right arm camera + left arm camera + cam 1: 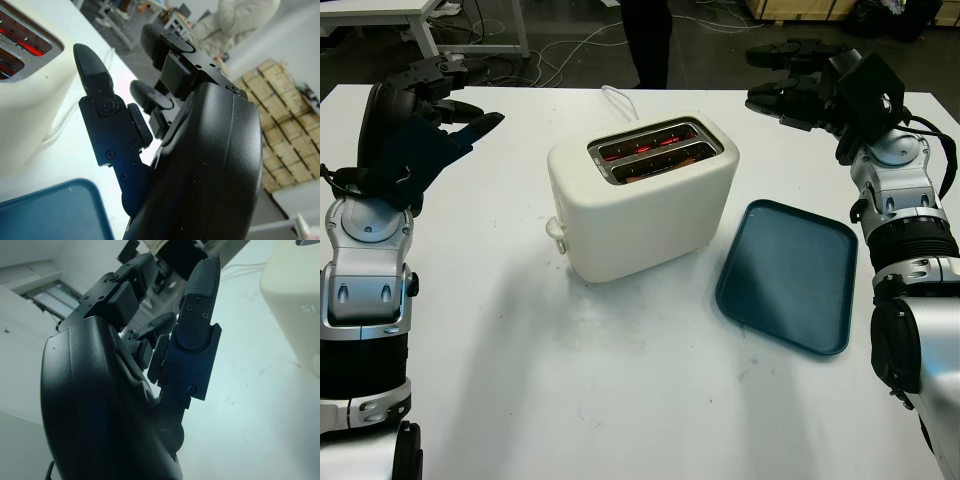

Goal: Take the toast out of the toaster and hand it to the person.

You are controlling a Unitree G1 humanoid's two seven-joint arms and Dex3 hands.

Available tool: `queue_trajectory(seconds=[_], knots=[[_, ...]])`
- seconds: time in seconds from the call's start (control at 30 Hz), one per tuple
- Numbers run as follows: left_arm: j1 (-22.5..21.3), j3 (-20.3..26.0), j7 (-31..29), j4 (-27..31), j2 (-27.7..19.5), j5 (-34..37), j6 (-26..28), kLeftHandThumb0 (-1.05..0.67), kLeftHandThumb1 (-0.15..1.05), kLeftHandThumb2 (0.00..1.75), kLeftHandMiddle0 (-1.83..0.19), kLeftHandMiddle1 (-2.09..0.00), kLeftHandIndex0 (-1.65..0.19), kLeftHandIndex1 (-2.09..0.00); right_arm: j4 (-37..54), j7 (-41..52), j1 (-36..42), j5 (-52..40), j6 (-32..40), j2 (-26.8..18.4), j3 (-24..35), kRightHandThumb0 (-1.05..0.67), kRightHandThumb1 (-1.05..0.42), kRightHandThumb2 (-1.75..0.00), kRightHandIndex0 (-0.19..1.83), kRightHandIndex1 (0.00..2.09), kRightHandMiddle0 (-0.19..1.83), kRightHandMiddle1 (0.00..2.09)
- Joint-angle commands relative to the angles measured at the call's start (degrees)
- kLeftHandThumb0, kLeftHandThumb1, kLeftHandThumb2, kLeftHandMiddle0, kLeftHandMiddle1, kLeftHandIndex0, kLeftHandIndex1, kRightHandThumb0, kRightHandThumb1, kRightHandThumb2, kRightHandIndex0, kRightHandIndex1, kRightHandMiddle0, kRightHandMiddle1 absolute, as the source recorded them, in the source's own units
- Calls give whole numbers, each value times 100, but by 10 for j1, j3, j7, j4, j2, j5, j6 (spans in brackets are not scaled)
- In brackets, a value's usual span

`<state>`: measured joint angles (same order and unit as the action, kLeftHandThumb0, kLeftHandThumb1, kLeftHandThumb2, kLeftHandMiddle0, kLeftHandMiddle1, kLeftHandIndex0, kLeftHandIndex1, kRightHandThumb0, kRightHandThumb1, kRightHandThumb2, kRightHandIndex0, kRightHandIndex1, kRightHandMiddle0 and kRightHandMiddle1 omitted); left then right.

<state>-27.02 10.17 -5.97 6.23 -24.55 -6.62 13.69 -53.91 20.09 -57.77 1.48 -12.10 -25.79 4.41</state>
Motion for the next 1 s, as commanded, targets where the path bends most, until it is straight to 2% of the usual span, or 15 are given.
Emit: queue_trajectory(seconds=[0.0,0.57,0.73,0.97], knots=[[-7,-2,9,4,4,-2,-12,-59,92,1,-49,-78,-63,-18,-2,-7,-1,9,-19,0,-6,-50,-77,-1,65,47,81,9],[1,-7,16,-6,4,-10,-8,-59,92,5,-49,-76,-64,-15,50,-14,26,22,-20,8,-19,-56,-80,0,73,39,83,4],[4,-7,18,-3,2,-13,-2,-62,92,5,-47,-73,-64,-14,77,-26,37,19,9,16,-19,-52,-78,0,73,38,83,4],[11,-5,17,-4,9,-1,-12,-59,92,5,-49,-71,-65,-13,109,-36,61,32,13,13,-29,-50,-82,-1,70,35,81,2]])
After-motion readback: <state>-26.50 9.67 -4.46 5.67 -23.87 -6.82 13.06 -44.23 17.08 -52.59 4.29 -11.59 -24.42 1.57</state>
